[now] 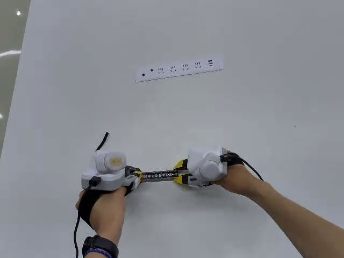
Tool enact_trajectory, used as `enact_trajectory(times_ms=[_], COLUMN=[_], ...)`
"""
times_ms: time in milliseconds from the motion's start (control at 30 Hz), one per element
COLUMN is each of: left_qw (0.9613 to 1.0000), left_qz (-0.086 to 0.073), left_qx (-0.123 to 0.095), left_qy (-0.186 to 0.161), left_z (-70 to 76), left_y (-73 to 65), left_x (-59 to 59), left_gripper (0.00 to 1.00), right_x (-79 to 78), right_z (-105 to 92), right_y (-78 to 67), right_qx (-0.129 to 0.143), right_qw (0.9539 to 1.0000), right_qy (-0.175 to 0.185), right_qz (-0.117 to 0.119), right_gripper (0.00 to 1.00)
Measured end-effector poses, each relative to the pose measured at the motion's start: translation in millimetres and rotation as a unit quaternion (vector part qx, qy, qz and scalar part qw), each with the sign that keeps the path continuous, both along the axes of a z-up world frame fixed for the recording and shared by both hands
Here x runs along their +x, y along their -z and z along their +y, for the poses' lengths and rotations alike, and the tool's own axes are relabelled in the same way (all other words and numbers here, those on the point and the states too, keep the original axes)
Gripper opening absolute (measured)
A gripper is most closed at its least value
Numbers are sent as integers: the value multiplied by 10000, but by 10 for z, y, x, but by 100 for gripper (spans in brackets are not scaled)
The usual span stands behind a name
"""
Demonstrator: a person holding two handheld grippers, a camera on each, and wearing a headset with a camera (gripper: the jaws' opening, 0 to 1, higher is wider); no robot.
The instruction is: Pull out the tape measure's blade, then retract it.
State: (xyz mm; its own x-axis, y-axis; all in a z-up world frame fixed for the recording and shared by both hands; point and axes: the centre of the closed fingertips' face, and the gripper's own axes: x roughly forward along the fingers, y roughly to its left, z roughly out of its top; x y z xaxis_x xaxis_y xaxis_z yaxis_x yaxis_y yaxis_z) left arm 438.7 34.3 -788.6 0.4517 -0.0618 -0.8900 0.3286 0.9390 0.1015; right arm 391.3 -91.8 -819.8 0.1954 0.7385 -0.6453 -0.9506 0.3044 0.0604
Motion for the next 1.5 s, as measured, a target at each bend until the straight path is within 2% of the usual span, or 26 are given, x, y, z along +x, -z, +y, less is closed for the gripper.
enact_trajectory(times_ms=[233, 833, 1033, 1300, 1400, 1433, 1500], left_qw=[10000, 9996, 9990, 9995, 9999, 10000, 10000], left_qz=[11, 36, 17, -1, -8, -34, -41], left_qx=[-84, -255, -390, -264, -107, 21, 39], left_qy=[-36, -149, -231, -159, -74, -15, -20], left_z=[6, 43, 64, 53, 43, 33, 42], left_y=[-5, -15, -19, -6, 5, 4, 4], left_x=[2, 18, 26, 21, 18, 19, 24], left_gripper=[58, 58, 58, 58, 58, 57, 57], right_x=[17, 63, 98, 84, 55, 42, 46], right_z=[74, 104, 117, 134, 157, 207, 195], right_y=[-7, -19, -57, -23, -15, -9, -9], right_qx=[21, 45, 107, 52, 61, 78, 78], right_qw=[10000, 9999, 9999, 9999, 9998, 9998, 9998], right_qy=[-39, -45, -26, -93, -129, -171, -157], right_qz=[33, 78, 69, 77, 98, 83, 92], right_gripper=[14, 14, 13, 13, 14, 14, 14])
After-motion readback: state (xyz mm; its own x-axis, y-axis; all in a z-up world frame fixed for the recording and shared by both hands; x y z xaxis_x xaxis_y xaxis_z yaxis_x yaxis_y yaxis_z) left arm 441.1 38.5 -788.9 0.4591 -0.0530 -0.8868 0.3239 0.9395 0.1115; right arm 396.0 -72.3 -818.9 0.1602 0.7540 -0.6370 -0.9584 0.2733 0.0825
